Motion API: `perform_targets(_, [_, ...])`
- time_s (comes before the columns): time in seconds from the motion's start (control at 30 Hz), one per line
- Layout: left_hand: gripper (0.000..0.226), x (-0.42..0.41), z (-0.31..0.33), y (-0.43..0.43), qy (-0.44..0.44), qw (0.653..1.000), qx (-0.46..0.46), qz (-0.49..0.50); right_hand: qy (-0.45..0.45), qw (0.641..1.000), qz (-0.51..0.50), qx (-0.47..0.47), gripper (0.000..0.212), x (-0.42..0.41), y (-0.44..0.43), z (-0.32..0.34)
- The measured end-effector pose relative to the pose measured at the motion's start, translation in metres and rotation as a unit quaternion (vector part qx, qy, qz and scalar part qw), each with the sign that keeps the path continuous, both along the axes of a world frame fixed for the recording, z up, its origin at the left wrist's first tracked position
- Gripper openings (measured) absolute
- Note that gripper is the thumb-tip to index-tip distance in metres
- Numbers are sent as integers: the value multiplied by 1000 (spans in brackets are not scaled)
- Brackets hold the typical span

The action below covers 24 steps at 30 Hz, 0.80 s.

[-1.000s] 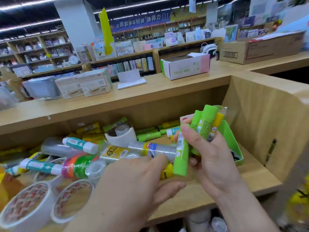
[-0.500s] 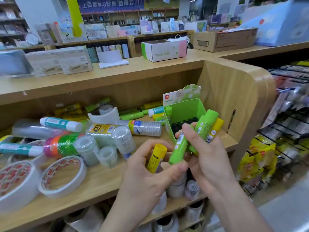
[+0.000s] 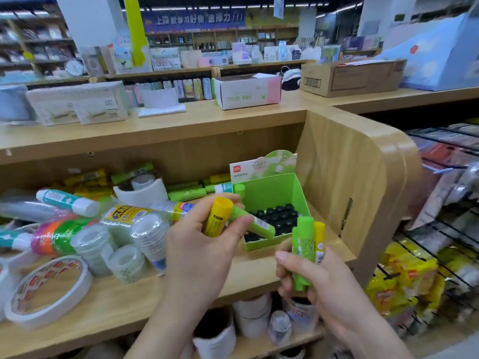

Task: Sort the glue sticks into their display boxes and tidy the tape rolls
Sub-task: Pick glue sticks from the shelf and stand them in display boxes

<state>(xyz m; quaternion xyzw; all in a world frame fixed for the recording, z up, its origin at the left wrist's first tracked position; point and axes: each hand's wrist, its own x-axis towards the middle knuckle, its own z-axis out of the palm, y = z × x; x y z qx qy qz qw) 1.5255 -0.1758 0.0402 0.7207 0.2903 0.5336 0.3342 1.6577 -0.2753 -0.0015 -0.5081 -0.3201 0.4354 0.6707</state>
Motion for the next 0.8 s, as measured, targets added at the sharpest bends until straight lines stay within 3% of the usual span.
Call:
perform_targets(0.1, [22, 23, 17, 26, 27, 997, 44, 53, -22, 999, -24, 21, 21, 31, 3, 1])
perform_targets(0.3, [24, 62, 11, 70, 175, 974, 139, 38, -144, 988, -40, 35, 28, 64, 23, 13])
perform_targets(0.4, [23, 69, -1, 77, 222, 960, 167, 25, -140, 989, -23, 47, 30, 68, 32, 13])
perform_targets(0.5, [26, 68, -7, 79, 252, 947, 196, 33, -128, 990, -19, 52, 18, 67, 38, 11])
perform_targets(0.6, [13, 67, -8, 81, 256, 941, 220, 36, -127, 990, -19, 52, 15, 67, 42, 13])
perform_targets(0.8, [8, 65, -8, 86, 287, 917, 269, 74, -125, 989, -46, 66, 11, 67, 48, 12])
